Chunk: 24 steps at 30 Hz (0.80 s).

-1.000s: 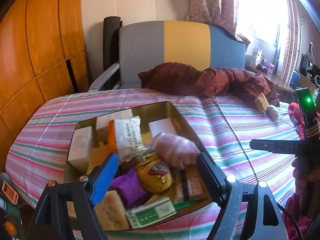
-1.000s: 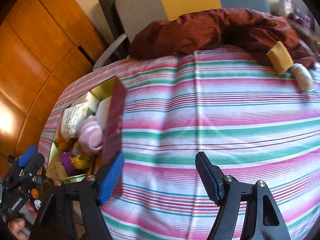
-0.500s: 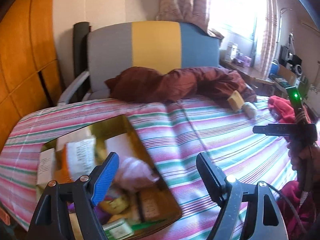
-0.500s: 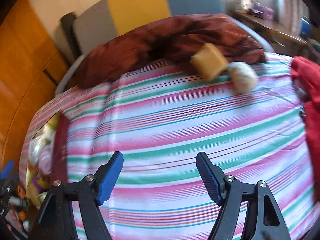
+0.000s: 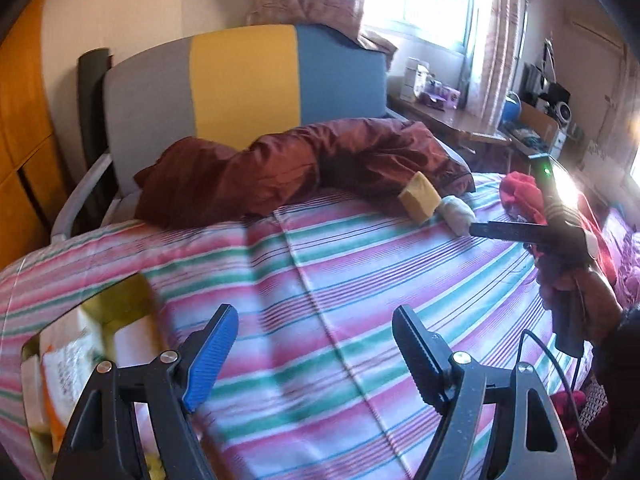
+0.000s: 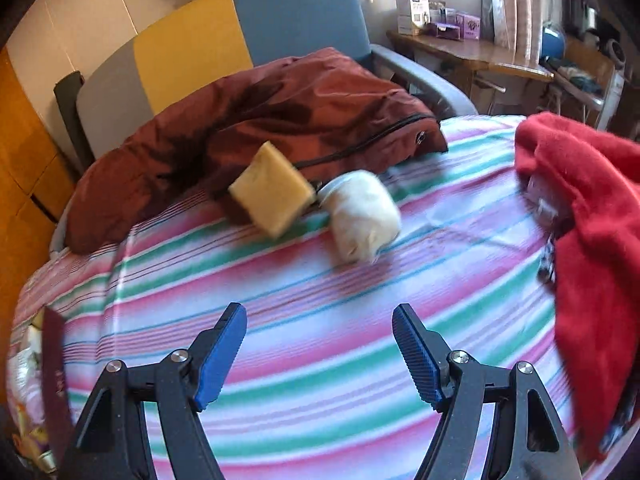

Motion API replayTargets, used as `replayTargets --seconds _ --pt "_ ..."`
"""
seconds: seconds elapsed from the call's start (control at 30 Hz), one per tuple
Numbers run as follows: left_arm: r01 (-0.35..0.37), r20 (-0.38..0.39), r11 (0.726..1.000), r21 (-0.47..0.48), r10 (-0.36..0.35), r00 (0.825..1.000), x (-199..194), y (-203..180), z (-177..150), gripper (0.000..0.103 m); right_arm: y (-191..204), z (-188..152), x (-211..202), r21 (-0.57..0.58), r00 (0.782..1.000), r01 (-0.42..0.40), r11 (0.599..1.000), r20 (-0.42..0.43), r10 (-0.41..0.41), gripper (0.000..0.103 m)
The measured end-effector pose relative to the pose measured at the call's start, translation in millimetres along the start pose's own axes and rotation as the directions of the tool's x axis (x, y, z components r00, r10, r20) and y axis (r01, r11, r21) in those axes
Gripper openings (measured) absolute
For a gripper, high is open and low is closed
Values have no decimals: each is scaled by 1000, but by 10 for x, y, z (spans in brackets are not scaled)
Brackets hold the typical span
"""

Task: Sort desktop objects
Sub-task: 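Move both tools back toward the yellow sponge and white sock, then grasp the white sock with the right tool, then grasp the yellow sponge with the left tool while the right tool holds the sock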

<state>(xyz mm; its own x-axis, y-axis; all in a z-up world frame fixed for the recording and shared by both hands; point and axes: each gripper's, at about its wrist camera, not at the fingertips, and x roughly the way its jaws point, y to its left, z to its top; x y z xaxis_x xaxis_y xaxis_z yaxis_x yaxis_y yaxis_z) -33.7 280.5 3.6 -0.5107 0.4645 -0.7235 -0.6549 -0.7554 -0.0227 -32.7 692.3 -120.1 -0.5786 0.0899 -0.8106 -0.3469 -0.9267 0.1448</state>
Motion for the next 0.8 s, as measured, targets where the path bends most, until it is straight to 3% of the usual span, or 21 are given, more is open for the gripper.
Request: replayTargets --seconds 0.27,0.53,0.57,0.63,0.8 --pt "69 -26 989 130 -66 997 596 -466 353 81 -212 281 391 -52 1000 20 998 -6 -20 76" --pt "154 -16 950 271 -156 988 1126 -906 629 81 -233 484 686 -130 999 4 992 -34 -9 76" --pt "163 -9 945 284 -167 986 1169 -944 657 81 -230 496 724 -142 999 4 990 -42 -10 74" --pt "163 -7 930 329 -170 985 1295 -1052 718 81 -223 510 787 -157 998 -14 987 -67 3 58" --pt "167 -21 899 404 -173 985 1592 -1255 841 81 -277 488 776 -151 996 -53 987 -80 41 55"
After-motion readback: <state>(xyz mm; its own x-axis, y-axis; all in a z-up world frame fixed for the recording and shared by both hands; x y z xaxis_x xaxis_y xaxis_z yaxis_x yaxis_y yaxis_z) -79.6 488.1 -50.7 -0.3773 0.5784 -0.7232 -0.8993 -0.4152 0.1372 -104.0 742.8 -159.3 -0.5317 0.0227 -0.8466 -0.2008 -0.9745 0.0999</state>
